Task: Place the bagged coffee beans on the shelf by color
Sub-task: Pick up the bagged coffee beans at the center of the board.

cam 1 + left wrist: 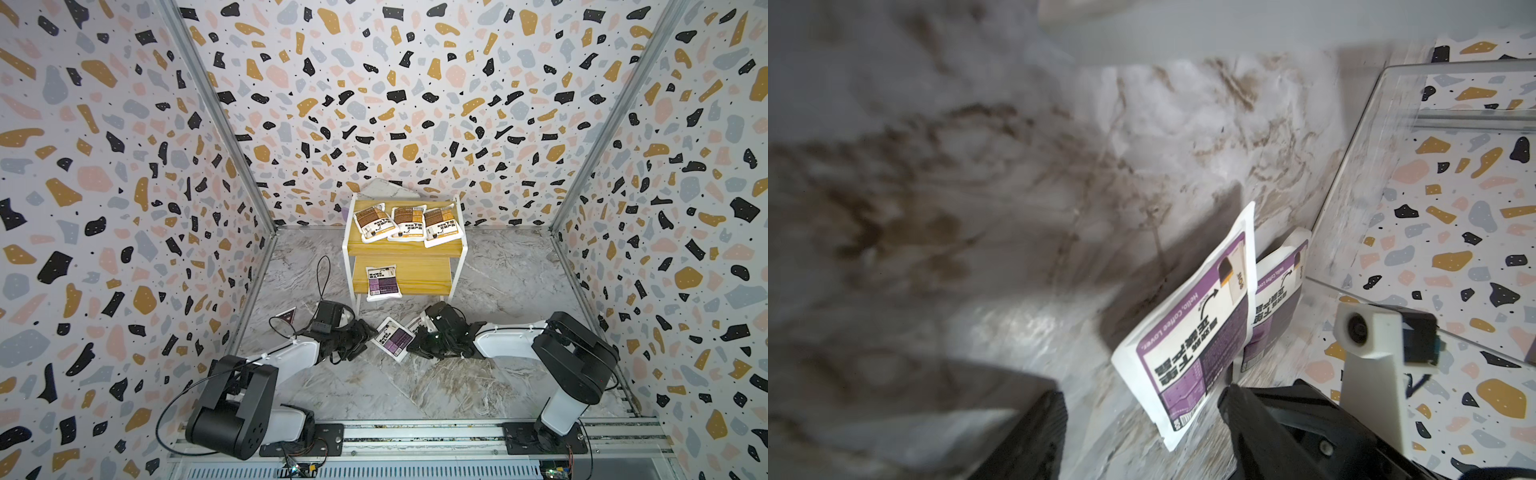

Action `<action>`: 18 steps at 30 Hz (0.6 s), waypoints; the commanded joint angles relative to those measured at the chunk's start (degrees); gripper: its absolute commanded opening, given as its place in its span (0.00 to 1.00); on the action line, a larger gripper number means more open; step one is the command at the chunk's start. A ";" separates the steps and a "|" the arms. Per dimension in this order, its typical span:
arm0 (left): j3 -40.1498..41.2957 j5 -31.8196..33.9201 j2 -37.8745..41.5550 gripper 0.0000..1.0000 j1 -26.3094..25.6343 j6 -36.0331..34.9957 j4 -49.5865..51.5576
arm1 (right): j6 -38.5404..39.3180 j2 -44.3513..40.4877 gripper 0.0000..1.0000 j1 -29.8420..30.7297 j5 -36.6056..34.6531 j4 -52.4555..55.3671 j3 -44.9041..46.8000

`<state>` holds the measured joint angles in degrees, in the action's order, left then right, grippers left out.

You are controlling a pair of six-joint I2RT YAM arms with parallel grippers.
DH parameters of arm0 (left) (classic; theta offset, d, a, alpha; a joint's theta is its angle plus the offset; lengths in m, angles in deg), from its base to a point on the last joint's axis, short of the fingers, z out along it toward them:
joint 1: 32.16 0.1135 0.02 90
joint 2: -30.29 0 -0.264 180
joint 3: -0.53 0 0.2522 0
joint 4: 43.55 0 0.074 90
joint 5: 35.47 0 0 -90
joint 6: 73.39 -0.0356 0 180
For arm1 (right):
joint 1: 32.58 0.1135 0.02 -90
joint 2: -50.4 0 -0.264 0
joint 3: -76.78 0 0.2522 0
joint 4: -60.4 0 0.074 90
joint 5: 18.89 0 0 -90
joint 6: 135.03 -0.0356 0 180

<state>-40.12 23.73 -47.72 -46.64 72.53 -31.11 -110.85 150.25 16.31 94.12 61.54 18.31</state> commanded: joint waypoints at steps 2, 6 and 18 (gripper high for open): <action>-1.04 0.01 -2.68 0.65 0.70 -2.16 -2.62 | -1.06 0.96 0.09 0.50 -0.99 -1.97 -1.08; -1.23 -0.91 -4.82 0.64 1.19 -2.85 -3.66 | -1.41 1.58 0.09 0.86 -1.27 -1.79 -0.17; -0.77 -4.21 -11.15 0.45 1.66 -2.66 -10.72 | -2.30 1.93 0.08 1.33 -1.60 -2.03 1.84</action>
<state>-41.17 19.40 -56.14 -44.63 71.20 -41.47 -112.82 151.91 17.27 93.37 57.74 19.40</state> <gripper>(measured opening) 0.463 0.080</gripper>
